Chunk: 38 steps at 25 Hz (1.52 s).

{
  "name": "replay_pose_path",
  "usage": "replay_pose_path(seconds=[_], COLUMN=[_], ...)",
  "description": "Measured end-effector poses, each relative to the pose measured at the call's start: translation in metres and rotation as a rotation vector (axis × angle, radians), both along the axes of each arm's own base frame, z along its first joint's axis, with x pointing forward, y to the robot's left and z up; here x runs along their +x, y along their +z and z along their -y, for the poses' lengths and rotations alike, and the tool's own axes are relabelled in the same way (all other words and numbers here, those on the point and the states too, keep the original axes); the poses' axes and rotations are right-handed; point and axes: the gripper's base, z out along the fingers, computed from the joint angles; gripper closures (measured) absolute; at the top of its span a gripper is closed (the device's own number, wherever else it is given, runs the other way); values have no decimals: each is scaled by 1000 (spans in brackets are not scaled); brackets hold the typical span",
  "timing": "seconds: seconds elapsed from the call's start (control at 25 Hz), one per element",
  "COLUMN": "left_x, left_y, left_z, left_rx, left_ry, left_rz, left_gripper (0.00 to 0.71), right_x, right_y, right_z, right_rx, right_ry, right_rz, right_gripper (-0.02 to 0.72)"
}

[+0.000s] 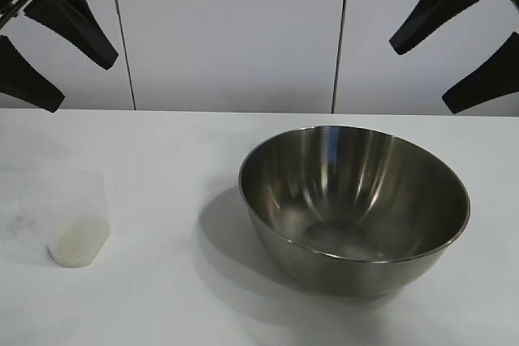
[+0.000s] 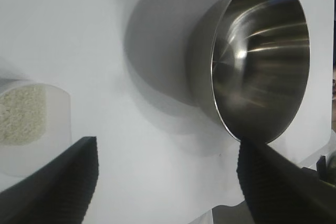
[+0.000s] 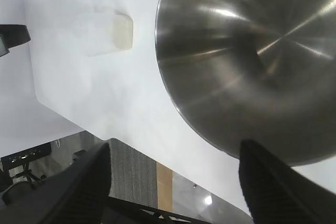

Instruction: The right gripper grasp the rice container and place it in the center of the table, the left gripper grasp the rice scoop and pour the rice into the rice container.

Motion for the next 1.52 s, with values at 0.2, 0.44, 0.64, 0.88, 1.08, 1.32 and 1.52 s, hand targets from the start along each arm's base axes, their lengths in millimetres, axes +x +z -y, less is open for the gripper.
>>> replay_pose_path(seconds=[0.2,0.44,0.64,0.88,1.08,1.32,1.52], left_x=[0,0,0,0,0,0,0], left_y=[0,0,0,0,0,0,0], left_z=[0,0,0,0,0,0,0], left_rx=[0,0,-1,-1,-1,-1,-1], left_ry=[0,0,0,0,0,0,0], left_rz=[0,0,0,0,0,0,0], left_gripper=[177,177,177,177,177,177,177], right_x=[0,-1,0,17,46,65,68], right_y=[0,-2,-3,-28,-79,-129,-142], right_z=[0,7,28,40,39,30,28], right_rx=[-1,-117,-379,-509,-479,-374,-349], right_ry=[0,62,93,53,21,13,16], right_rz=[2,27,14,-8,-70,-139,-154], right_gripper=[231,231,231,231,231,237,591])
